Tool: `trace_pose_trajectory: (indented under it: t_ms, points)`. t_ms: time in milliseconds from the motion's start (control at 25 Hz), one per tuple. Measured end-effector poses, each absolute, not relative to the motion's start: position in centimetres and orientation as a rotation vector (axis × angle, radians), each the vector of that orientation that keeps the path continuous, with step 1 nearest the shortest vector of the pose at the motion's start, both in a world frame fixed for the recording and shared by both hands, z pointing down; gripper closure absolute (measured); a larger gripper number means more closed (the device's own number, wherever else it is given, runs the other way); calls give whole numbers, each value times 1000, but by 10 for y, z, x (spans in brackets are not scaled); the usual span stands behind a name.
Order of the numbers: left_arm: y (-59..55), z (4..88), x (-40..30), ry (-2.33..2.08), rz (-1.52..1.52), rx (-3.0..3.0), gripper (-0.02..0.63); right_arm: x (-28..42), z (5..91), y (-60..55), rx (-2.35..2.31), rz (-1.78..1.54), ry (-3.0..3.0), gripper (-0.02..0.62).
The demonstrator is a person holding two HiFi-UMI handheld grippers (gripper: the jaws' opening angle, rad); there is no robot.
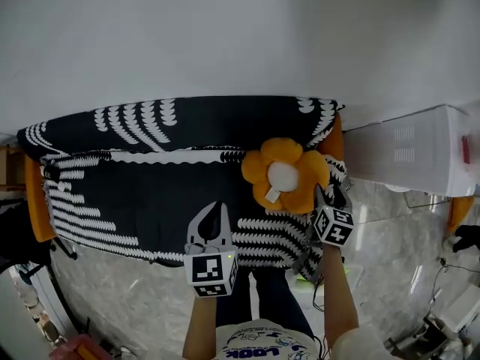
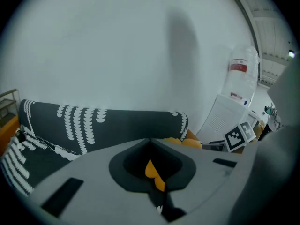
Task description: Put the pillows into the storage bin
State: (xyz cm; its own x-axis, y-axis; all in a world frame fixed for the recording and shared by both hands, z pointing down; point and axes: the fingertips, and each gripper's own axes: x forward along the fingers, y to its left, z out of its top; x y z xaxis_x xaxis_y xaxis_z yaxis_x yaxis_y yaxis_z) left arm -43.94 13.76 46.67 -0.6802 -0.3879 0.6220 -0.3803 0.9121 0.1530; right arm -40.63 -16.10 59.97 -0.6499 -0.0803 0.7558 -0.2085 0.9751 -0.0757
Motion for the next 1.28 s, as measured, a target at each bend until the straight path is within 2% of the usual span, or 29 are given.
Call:
trace_pose_trajectory:
  t_ms: [600,1000,1280]
  points:
    - [98,520,-435,-2291,15,515,592,-431,674,-177,53,325,-2193,339]
    - [103,505,-429,-2315,15,521,592,-428,643,-151,-57,370,-2213,466]
    - [128,468,-420,-2379,10,544,594,-411,583,-94,-62,430,-2311,511]
